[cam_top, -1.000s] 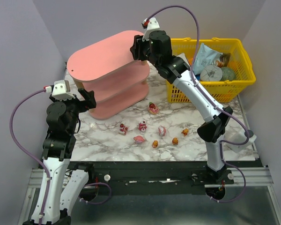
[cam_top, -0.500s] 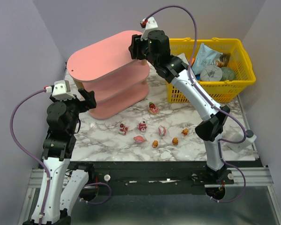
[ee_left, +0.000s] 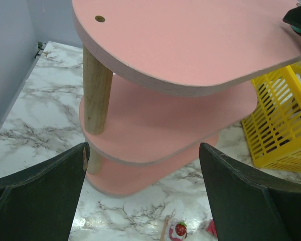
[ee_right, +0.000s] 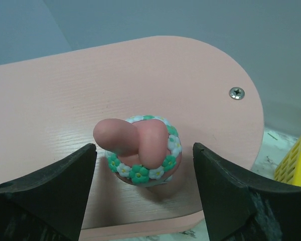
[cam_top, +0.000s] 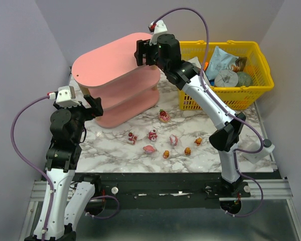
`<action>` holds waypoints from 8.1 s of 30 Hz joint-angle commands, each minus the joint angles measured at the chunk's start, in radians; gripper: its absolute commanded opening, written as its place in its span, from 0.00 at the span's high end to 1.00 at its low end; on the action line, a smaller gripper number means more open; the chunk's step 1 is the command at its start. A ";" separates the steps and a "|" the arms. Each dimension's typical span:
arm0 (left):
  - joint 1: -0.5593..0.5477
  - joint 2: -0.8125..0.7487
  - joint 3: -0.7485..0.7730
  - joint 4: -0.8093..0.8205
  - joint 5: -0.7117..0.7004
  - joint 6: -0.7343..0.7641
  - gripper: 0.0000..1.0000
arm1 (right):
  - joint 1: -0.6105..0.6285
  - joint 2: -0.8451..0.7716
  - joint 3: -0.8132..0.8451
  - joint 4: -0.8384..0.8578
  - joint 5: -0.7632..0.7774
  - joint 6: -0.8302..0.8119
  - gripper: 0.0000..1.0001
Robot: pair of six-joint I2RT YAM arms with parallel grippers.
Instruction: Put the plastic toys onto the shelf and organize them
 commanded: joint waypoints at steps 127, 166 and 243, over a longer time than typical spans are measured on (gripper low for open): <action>0.014 0.037 -0.044 0.006 0.051 -0.059 0.01 | 0.501 -0.589 -1.171 0.057 0.172 0.402 0.77; 0.083 0.063 -0.036 0.007 0.082 -0.053 0.01 | 0.158 -0.118 0.069 -0.259 -0.273 -0.179 0.67; 0.097 0.059 -0.041 0.004 0.076 -0.051 0.01 | 0.138 0.046 0.009 0.120 -0.170 -0.204 0.43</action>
